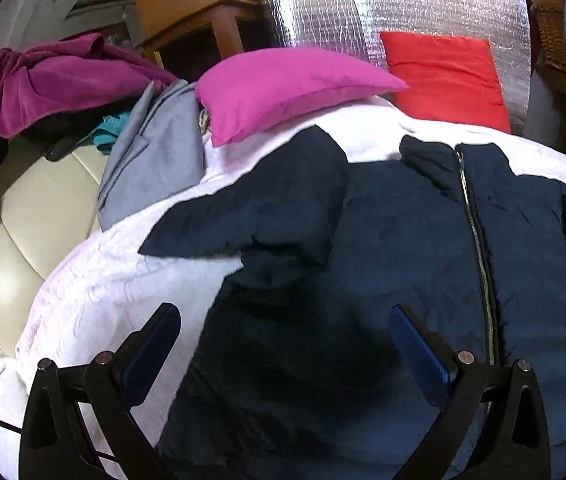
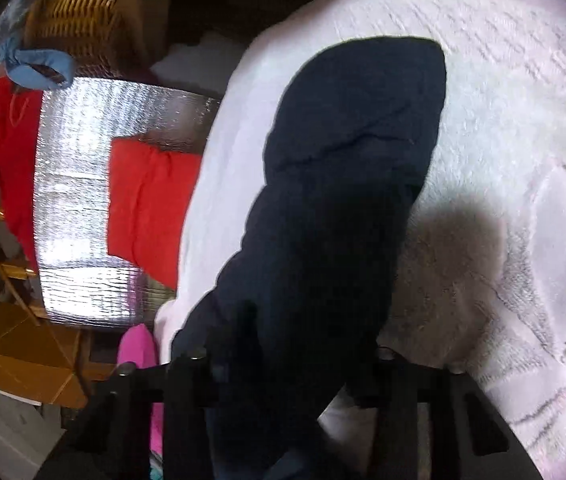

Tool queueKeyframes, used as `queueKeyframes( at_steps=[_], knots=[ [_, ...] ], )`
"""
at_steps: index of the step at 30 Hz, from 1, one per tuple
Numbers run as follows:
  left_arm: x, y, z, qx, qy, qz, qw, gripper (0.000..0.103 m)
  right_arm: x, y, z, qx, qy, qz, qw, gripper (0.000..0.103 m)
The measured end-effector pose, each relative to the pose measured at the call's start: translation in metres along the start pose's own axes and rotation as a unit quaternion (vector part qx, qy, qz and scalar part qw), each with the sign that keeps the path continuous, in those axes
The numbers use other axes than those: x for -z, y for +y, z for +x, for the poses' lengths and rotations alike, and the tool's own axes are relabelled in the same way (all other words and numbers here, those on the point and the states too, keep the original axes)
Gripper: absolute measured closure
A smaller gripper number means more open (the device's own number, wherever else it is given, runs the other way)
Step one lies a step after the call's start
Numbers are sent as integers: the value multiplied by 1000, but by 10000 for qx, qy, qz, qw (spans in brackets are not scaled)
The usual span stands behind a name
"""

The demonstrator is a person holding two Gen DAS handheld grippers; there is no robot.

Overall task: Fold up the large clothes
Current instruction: 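Grasp the navy jacket's sleeve cuff with the right tool and lift it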

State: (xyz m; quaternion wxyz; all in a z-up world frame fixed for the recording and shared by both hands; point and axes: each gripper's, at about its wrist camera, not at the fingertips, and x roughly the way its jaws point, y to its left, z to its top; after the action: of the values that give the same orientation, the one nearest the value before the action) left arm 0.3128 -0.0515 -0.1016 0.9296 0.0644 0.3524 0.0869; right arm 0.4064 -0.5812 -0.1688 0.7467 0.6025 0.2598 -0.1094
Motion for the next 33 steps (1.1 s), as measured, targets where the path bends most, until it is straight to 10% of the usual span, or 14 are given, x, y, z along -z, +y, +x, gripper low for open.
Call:
queueKeyframes(
  at_steps=[8,22,27,33],
  knots=[
    [-6,17,-11,141,-231,-166,9995,0,64,120,-35,-324,-661,-2463,9664,77],
    [1,52,-27,194,-403,-484,9978,0,255,166,16,-569,961,-4543,8838,75],
    [1,60,-29,238,-418,-614,9970,0,290,156,19,-643,1521,-4643,8702,23],
    [1,64,-33,257,-494,-688,9961,0,287,155,4,-834,1641,-4475,8751,22]
  ],
)
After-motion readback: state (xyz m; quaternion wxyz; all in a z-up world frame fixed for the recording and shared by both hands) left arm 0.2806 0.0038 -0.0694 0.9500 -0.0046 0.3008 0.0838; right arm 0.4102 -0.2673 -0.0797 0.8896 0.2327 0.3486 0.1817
